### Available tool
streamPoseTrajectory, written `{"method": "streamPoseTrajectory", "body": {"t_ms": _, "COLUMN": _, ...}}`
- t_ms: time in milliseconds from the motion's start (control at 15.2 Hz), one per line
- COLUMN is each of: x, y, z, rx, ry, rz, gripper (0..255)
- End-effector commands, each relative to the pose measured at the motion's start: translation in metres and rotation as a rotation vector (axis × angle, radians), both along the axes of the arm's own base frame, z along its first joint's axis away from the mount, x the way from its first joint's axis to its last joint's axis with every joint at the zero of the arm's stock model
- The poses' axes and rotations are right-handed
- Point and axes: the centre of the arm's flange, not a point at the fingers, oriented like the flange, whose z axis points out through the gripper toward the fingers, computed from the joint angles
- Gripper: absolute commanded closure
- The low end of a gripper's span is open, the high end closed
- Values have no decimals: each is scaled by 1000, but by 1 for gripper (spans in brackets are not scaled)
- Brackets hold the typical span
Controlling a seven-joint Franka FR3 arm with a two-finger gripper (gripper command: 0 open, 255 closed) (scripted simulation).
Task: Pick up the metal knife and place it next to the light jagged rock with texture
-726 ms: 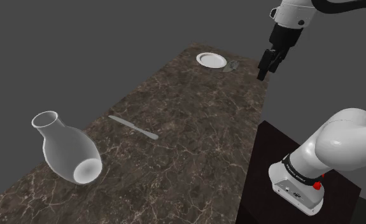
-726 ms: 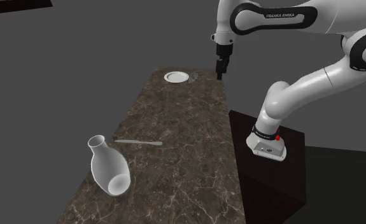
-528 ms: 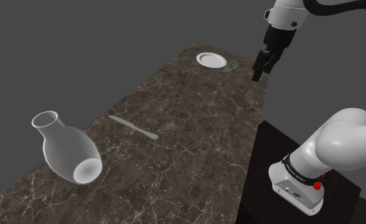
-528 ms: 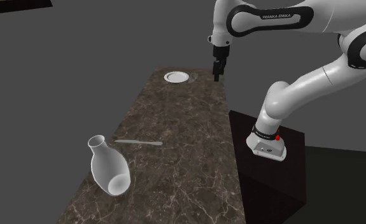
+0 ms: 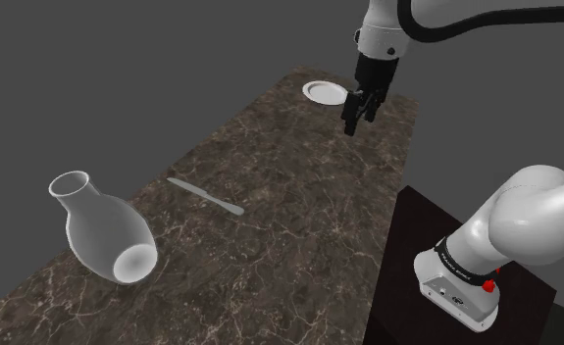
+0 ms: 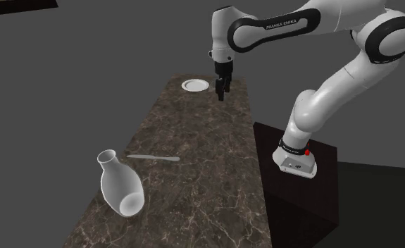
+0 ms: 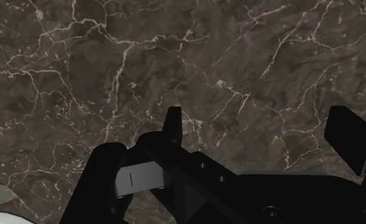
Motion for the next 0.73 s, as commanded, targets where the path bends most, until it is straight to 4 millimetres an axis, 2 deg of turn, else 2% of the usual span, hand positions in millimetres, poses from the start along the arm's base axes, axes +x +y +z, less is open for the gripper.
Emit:
{"method": "streamPoseTrajectory", "body": {"t_ms": 0, "x": 16, "y": 21, "z": -9, "rx": 1, "ry": 7, "rz": 14, "gripper": 0}}
{"method": "streamPoseTrajectory", "body": {"t_ms": 660, "x": 84, "y": 130, "z": -54, "rx": -2, "ry": 42, "rz": 86, "gripper": 0}}
